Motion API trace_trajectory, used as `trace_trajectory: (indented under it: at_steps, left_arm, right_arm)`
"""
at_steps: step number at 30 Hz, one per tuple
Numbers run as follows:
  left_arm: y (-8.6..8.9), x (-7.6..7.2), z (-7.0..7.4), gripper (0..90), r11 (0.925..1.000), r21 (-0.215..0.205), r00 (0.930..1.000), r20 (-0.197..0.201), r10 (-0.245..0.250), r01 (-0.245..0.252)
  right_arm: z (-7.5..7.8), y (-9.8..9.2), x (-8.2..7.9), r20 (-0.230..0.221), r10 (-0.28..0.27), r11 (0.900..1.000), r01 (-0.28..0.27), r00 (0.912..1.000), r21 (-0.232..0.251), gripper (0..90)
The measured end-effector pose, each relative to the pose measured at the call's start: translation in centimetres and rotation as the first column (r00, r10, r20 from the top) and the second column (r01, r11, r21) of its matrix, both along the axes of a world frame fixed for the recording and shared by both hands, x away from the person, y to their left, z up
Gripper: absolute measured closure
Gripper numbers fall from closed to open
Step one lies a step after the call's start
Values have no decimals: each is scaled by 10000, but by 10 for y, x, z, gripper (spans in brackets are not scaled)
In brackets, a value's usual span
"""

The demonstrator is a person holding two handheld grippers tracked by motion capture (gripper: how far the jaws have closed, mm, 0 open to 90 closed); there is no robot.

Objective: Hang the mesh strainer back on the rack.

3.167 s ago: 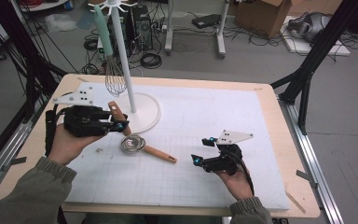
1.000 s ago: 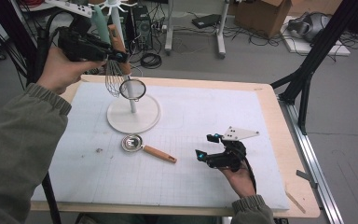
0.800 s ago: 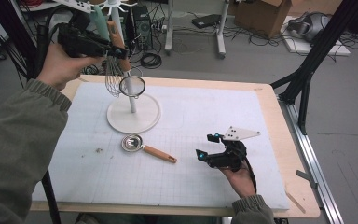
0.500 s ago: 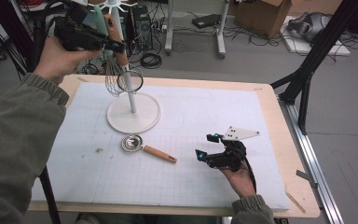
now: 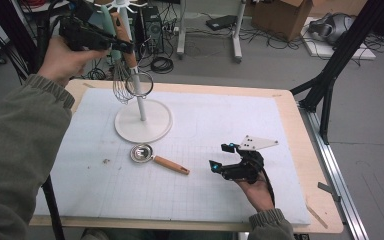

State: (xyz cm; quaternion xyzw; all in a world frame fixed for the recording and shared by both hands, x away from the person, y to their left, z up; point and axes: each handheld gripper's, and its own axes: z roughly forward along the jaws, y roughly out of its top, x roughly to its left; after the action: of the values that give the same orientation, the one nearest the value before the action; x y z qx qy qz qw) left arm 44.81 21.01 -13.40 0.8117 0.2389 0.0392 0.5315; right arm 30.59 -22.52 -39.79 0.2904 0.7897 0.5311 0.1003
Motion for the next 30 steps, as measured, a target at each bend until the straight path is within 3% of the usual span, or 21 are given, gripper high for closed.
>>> trace_trajectory:
  at_steps: [30]
  left_arm:
    - [2,13,-4,719,9992,-397,9996,-280,47,-58]
  right_arm:
    - [0,1,0,59,169,9998,-170,9998,136,208]
